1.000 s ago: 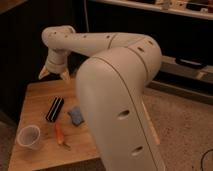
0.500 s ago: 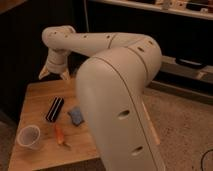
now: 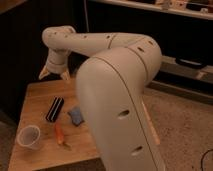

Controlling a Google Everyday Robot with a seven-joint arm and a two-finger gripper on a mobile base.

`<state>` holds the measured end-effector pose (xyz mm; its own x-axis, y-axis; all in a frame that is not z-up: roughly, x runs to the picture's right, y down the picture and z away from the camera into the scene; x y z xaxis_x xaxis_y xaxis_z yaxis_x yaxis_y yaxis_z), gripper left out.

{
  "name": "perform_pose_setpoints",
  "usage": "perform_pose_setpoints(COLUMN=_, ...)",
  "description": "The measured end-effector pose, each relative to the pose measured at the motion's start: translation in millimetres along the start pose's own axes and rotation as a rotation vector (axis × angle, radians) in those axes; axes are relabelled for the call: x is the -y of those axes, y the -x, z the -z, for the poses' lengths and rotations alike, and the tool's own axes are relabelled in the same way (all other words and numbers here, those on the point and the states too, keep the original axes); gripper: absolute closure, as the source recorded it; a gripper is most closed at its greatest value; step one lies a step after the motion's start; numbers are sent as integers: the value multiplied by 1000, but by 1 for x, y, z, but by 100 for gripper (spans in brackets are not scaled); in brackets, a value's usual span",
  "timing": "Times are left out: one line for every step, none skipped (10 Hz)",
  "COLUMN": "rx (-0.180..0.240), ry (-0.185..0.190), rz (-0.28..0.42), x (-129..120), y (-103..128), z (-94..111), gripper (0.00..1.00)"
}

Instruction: Place the eraser on the white sponge

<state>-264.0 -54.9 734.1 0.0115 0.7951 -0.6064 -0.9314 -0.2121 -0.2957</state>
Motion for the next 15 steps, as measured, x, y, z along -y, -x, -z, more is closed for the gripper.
perform_pose_setpoints(rx=0, ry=0, rz=0, x=0, y=0, z=0, gripper=20)
perform_pose_setpoints(rx=0, ry=0, rz=0, x=0, y=0, z=0, gripper=20)
perform_pose_setpoints(rx=0, ry=0, rz=0, x=0, y=0, z=0, gripper=20)
perform_pose_setpoints(rx=0, ry=0, rz=0, x=0, y=0, z=0, gripper=20)
perform_pose_setpoints(rx=0, ry=0, rz=0, x=0, y=0, z=0, gripper=20)
perform_pose_setpoints(rx=0, ry=0, rz=0, x=0, y=0, z=0, gripper=20)
perform_pose_setpoints(rx=0, ry=0, rz=0, x=0, y=0, z=0, gripper=20)
perform_pose_setpoints(rx=0, ry=0, rz=0, x=0, y=0, z=0, gripper=20)
perform_pose_setpoints(rx=0, ry=0, rz=0, x=0, y=0, z=0, gripper=20)
perform_pose_setpoints(rx=0, ry=0, rz=0, x=0, y=0, z=0, gripper=20)
perform_pose_setpoints(rx=-1, ry=-1, rz=-2, x=0, y=1, z=0, gripper=20)
perform_pose_setpoints(rx=-7, ry=2, rz=-10, x=0, y=4, z=-1, gripper=20)
perform_pose_setpoints(rx=-23, ry=10, rz=-17, x=4, y=4, z=-10, gripper=20)
perform_pose_setpoints(rx=-35, ry=26, rz=-22, x=8, y=4, z=-19, gripper=20)
perform_pose_setpoints(rx=-53, ry=51, rz=-33, x=16, y=2, z=-33, gripper=20)
